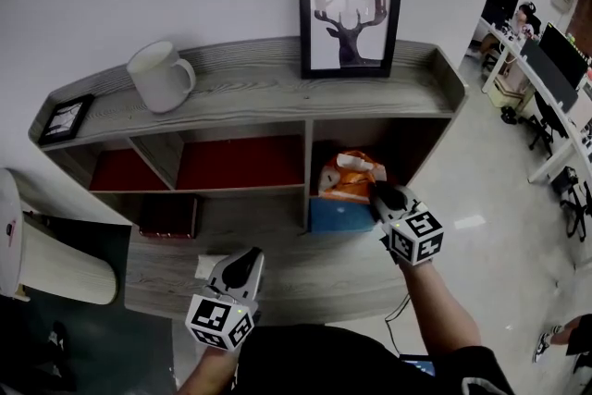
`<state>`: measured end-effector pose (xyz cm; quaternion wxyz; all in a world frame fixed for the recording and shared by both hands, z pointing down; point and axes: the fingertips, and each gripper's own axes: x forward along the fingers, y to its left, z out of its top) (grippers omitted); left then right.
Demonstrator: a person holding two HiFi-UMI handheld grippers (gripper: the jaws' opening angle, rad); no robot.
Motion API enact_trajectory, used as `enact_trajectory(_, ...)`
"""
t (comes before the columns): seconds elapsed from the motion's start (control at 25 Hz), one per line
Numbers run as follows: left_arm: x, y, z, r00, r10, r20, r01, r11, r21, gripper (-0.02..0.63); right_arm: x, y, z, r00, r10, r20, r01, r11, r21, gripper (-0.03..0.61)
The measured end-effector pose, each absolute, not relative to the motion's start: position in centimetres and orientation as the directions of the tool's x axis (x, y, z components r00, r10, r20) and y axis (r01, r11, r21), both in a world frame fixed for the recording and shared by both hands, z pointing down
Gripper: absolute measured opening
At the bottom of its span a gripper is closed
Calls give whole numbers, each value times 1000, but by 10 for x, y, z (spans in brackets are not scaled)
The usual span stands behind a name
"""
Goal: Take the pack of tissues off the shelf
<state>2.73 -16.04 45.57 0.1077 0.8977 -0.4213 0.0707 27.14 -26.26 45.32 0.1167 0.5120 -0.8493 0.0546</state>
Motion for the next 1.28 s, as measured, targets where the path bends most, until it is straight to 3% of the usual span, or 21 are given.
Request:
enact_trajectory(0.6, 9, -166, 430, 650, -739, 178, -759, -643, 102, 29, 231, -199, 377, -524, -846, 99, -823, 533, 196, 26)
enact_trajectory(1.28, -71, -174, 423, 688, -704, 175, -724, -681, 110, 29, 164, -158, 364, -458, -885, 87, -880, 465, 97, 26)
